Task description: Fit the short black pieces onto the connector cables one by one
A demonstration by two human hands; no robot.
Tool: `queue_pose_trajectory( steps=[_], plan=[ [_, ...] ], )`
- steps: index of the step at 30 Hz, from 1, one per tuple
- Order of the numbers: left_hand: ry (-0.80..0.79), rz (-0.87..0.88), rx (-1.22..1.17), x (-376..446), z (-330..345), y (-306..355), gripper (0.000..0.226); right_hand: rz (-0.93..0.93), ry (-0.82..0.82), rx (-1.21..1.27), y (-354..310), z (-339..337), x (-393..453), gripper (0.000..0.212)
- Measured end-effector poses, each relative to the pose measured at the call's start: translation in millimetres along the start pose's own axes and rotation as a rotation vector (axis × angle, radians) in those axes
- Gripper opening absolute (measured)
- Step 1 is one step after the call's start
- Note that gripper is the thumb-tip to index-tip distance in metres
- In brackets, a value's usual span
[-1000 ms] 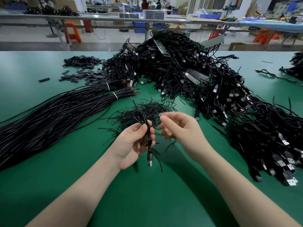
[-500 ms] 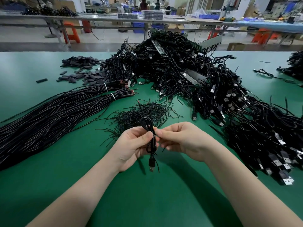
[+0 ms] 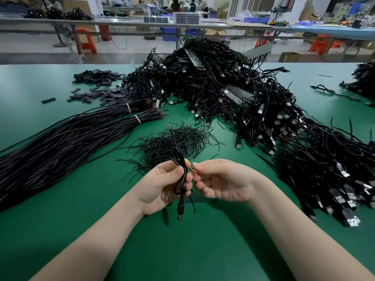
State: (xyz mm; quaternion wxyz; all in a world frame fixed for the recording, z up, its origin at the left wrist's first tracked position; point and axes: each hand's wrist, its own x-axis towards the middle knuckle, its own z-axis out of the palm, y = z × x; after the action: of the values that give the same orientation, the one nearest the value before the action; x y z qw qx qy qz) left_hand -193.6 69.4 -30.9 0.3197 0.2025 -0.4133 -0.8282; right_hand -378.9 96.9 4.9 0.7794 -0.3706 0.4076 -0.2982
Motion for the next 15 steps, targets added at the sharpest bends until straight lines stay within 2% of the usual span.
queue_pose_trajectory(
  steps=[3, 7, 11, 15],
  plan=[
    [-0.025, -0.004, -0.019, -2, -2, 0, 0.038, -0.09, 0.053, -0.127, 3, 7, 3, 0.019],
    [0.009, 0.043, -0.021, 0, -4, 1, 0.039, -0.209, 0.214, -0.185, 3, 15, 5, 0.021],
    [0.032, 0.053, 0.025, 3, -4, 0, 0.041, -0.148, 0.282, -0.17, 2, 13, 5, 0.026],
    [0.067, 0.066, 0.12, 3, -4, 0, 0.045, -0.033, 0.214, -0.112, -2, 9, 3, 0.026]
  ],
)
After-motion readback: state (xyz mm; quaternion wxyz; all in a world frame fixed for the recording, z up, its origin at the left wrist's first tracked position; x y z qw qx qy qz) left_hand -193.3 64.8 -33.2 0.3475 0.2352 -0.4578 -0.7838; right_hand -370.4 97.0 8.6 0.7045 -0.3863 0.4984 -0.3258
